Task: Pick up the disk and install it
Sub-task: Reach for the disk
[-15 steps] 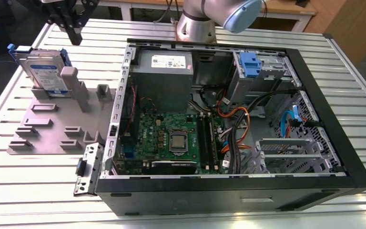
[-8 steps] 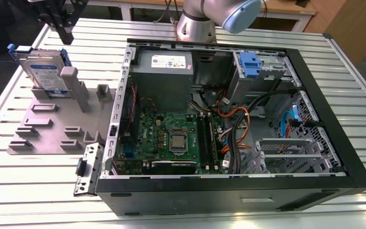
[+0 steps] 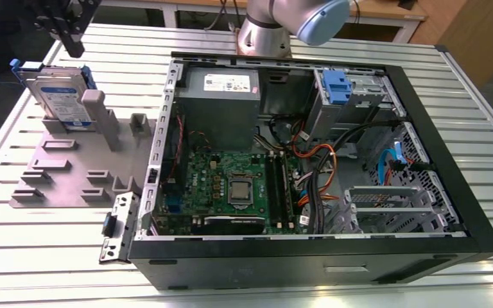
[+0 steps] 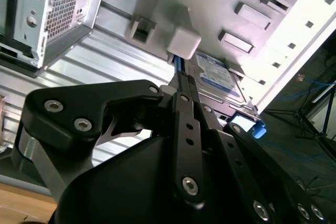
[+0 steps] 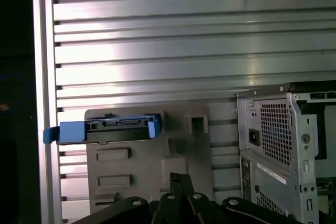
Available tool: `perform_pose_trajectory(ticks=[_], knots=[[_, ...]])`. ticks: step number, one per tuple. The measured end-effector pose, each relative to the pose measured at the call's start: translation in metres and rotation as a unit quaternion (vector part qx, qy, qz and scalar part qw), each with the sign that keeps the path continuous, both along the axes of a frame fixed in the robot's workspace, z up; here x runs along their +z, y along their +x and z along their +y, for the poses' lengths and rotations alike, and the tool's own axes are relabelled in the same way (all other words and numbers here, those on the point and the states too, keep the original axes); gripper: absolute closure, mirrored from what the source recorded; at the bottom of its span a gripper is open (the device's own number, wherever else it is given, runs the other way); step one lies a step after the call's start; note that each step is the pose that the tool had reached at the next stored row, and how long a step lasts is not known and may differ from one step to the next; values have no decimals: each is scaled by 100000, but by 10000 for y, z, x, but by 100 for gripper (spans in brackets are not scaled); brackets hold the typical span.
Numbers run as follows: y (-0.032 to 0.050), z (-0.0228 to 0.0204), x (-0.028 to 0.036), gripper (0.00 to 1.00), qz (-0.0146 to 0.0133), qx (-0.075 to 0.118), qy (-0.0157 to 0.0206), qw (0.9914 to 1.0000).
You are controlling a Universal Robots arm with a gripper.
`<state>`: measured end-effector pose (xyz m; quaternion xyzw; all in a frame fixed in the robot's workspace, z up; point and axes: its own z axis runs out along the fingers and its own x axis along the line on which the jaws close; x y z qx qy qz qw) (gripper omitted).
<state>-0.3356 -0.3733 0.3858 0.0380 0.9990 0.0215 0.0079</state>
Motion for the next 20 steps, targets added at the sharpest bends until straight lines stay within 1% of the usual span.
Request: perform_pose_trajectory(ticks=[5, 9, 11, 15, 16, 20], knots=[[-175, 80, -34, 89, 0, 0, 3, 100000], [-346, 125, -66, 89, -2, 3, 2, 100000], [-392, 132, -85, 89, 1, 114, 1, 100000], [-434, 132, -126, 89, 12, 1194, -4, 99993], [-463, 136, -136, 89, 9, 1251, -3, 99992], [-622, 170, -166, 89, 5, 1256, 0, 99992]])
